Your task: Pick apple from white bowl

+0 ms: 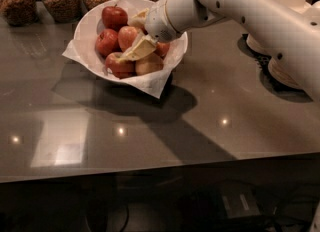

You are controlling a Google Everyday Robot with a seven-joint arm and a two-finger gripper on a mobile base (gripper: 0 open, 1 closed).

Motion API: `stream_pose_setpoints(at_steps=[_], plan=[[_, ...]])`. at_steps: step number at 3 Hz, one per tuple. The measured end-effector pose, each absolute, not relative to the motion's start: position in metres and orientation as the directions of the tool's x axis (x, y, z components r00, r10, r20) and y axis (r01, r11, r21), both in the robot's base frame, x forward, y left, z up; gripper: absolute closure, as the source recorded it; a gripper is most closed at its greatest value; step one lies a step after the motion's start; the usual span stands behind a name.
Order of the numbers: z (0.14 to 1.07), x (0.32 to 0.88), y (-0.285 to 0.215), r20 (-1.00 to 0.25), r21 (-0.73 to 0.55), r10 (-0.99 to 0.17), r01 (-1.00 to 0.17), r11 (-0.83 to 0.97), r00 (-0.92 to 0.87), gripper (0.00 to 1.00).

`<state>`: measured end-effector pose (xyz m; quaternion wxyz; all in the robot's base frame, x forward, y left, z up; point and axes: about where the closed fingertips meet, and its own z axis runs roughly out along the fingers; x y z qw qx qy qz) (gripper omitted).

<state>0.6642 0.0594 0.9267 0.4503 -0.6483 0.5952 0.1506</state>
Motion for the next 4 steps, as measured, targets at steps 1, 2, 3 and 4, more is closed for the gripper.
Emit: stream_pose_setpoints(at_steps=[1,2,3,4], plan=[[0.926,0.664,0.059,-0.731,-0.404,-0.636,-0.908,0.114,0.246,0.65],[0.926,0.662,0.058,-0.730,-0.405,-0.637,-0.907,0.112,0.248,0.88],[0.933,0.657,0.056,-0.719,-0.416,-0.644,-0.904,0.100,0.260,1.00],[0.947,0.650,0.052,-0.699,-0.435,-0.658,-0.897,0.079,0.281,1.00]])
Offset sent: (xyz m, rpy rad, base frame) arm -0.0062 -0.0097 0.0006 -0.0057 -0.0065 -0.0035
